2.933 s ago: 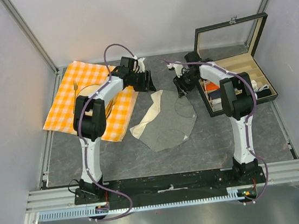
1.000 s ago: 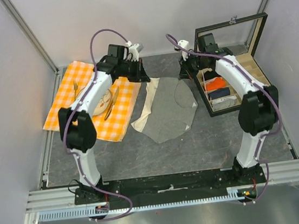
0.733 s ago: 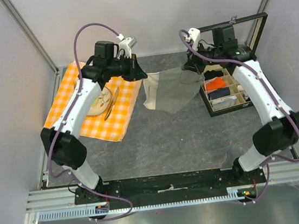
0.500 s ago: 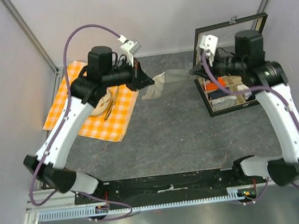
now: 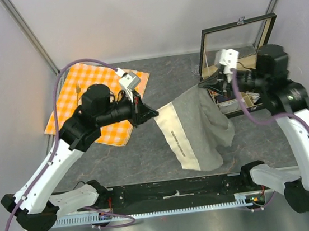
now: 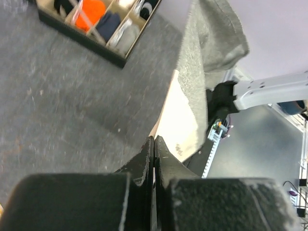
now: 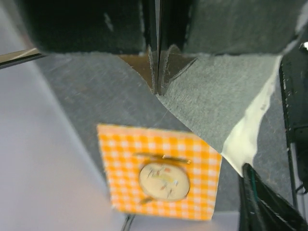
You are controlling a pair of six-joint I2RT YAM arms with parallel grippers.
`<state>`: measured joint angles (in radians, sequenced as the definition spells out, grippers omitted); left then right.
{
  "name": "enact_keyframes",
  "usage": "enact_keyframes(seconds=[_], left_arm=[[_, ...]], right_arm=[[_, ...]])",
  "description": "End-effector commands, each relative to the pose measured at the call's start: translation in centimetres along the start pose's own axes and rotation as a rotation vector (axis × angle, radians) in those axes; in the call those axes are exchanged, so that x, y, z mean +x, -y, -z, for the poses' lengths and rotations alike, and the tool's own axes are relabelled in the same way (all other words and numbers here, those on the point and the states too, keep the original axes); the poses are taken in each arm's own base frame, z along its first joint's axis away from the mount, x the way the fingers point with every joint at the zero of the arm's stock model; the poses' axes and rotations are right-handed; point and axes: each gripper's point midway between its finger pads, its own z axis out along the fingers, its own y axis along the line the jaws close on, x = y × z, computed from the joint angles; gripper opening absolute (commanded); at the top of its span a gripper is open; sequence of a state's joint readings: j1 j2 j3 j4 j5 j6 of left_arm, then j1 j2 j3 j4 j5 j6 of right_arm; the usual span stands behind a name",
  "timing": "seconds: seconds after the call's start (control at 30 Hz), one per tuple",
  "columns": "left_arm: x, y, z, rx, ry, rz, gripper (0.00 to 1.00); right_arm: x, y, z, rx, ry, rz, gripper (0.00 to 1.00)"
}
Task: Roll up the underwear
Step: Flatten out the underwear at the center of the board, then fold the underwear at the center of the board.
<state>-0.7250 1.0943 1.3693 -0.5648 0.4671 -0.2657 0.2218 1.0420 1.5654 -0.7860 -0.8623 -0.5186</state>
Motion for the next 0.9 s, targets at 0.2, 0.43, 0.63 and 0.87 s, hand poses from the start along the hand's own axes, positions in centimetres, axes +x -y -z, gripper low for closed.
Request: enact_keyframes(seconds=[0.2, 0.43, 0.63, 0.87], left_arm=[[12.3, -15.0, -5.4, -0.346, -0.067, 0.272, 0.02], [15.1, -27.8, -5.5, -0.552, -0.148, 0.410, 0.02], [14.8, -32.6, -7.6, -0.588, -0.210, 0.429, 0.02], [13.1, -32.6, -6.5, -0.624, -0.214, 0.376, 0.02]], right_arm=[[21.3, 0.3, -13.8, -0.214, -0.305, -0.316, 0.00], [28.1, 6.1, -20.8, -0.160, -0.447, -0.348, 0.00], [29.3, 9.7, -24.0, -0.127, -0.469, -0.324, 0.00], [28.0, 8.1, -22.3, -0.158, -0.459, -0.302, 0.00]])
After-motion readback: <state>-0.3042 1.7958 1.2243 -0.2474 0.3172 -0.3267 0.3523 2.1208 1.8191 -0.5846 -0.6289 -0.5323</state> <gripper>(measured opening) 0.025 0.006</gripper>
